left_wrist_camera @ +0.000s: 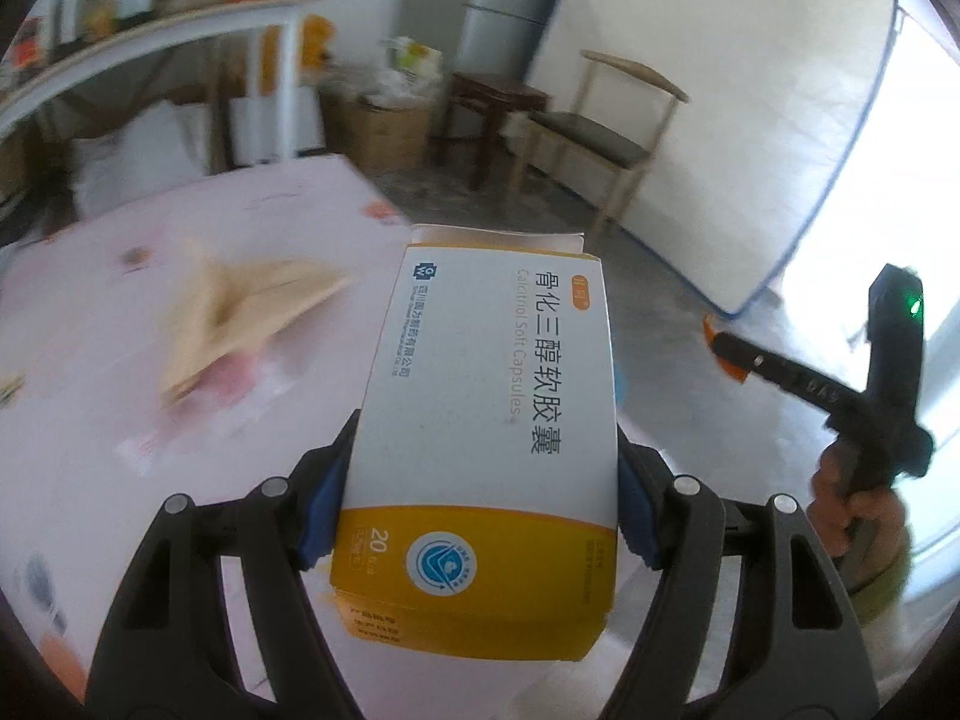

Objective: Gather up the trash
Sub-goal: 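Carry box and peel over the wastebasket and open both tools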

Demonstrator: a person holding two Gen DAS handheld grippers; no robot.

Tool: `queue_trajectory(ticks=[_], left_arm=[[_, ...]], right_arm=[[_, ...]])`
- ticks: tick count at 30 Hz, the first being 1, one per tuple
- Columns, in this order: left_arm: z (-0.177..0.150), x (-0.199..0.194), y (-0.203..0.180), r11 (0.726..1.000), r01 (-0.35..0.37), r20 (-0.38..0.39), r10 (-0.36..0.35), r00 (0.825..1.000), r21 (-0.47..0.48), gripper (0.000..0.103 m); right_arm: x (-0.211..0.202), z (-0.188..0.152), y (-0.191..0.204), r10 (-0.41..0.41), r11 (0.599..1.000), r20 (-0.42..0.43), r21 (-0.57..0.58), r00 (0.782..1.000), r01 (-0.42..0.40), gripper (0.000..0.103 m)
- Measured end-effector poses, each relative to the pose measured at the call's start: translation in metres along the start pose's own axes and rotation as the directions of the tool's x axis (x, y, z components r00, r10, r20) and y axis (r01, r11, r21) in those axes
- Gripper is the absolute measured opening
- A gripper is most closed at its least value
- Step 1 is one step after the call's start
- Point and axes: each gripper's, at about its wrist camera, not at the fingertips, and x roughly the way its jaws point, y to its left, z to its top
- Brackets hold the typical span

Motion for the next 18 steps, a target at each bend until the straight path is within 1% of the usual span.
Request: queue_trajectory(ticks=[2,4,6,8,10,12,14,15,16,17,18], left_arm=[[0.022,0.028,-0.015,0.998,0.055,-0.045,-0.054,0.998,0.008,0.069],[0.04,0.058,-0.027,0.995,0.101,-0.094,-0.1,0.991,0.013,0.069],[0.055,0.088,-0.039,0.992,0.129,-0.146,-0.126,0.981,0.01,0.069],[0.071,0.127,-0.054,0.988,0.151,-0.211,-0.149,0.966,-0.005,0.069],[0.083,0.164,-0.066,0.987,0.162,-0.27,-0.163,0.949,-0.026,0.07],[0.09,0.192,-0.074,0.986,0.163,-0.313,-0.169,0.935,-0.048,0.07],[0.097,0.228,-0.085,0.985,0.151,-0.364,-0.172,0.916,-0.085,0.07],[0.1,0.239,-0.09,0.985,0.147,-0.374,-0.172,0.911,-0.094,0.07],[0.104,0.258,-0.097,0.984,0.141,-0.389,-0.172,0.905,-0.108,0.071],[0.107,0.271,-0.102,0.983,0.134,-0.397,-0.173,0.902,-0.124,0.079],[0.11,0.281,-0.104,0.981,0.131,-0.401,-0.178,0.899,-0.141,0.085]], right_arm=[[0.003,0.005,-0.029,-0.017,0.997,0.003,0.073,1.0,0.017,0.011],[0.012,0.007,-0.055,-0.031,0.99,-0.007,0.136,0.999,0.032,0.011],[0.027,0.008,-0.082,-0.034,0.979,-0.027,0.201,0.999,0.039,0.011],[0.047,0.007,-0.109,-0.035,0.963,-0.058,0.266,0.998,0.049,0.011],[0.073,0.006,-0.138,-0.013,0.938,-0.1,0.342,0.995,0.047,0.011],[0.097,0.005,-0.158,-0.001,0.916,-0.125,0.398,0.992,0.051,0.011],[0.121,0.006,-0.178,0.014,0.892,-0.149,0.449,0.989,0.055,0.011],[0.134,0.008,-0.188,0.022,0.878,-0.157,0.475,0.987,0.056,0.011],[0.147,0.011,-0.198,0.025,0.866,-0.161,0.497,0.987,0.059,0.012],[0.156,0.013,-0.204,0.022,0.858,-0.163,0.509,0.986,0.065,0.014],[0.169,0.015,-0.213,0.019,0.848,-0.163,0.525,0.986,0.071,0.014]])
